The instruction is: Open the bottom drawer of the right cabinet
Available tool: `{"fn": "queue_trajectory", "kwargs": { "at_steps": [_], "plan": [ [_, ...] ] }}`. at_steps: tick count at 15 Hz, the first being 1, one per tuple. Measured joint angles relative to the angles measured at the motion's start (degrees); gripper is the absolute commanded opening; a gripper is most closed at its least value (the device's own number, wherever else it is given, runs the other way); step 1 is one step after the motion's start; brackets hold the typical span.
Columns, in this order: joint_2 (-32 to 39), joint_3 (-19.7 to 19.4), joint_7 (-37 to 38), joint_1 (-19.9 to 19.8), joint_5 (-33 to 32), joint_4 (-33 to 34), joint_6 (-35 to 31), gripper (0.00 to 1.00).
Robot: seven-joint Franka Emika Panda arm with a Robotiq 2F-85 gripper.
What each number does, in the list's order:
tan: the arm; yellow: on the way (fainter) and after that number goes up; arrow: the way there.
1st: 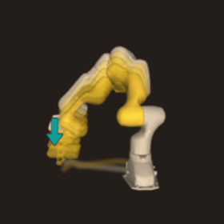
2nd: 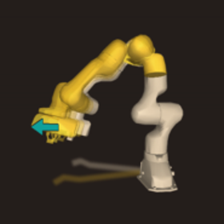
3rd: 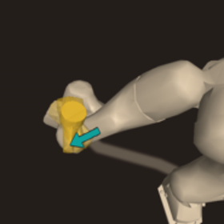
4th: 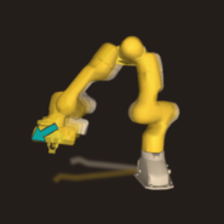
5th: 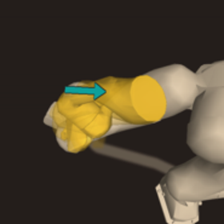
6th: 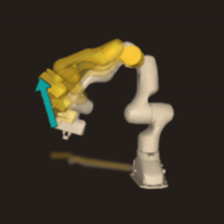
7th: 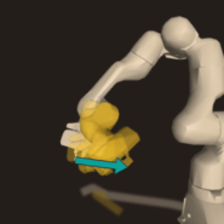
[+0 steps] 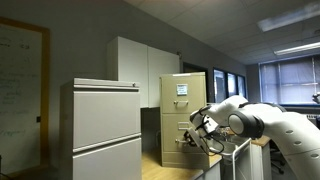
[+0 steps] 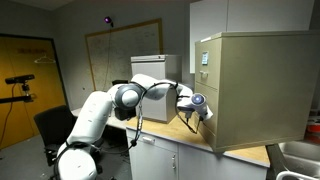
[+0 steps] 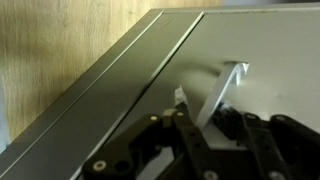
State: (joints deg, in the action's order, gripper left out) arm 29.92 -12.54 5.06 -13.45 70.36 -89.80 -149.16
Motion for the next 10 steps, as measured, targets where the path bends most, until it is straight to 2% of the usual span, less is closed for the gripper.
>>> {"fn": "queue_trajectory", "kwargs": {
  "at_steps": [2,5,10],
  "plan": [
    [0.3,-0.42,4.42,0.12,-8.13,1.26,1.03,0.04],
    [1.8,-0.66,7.5,-0.3,-18.54,4.83,4.87,0.04],
    [3.03,0.41,7.67,-1.11,-27.35,7.65,6.96,0.01]
  ]
}}
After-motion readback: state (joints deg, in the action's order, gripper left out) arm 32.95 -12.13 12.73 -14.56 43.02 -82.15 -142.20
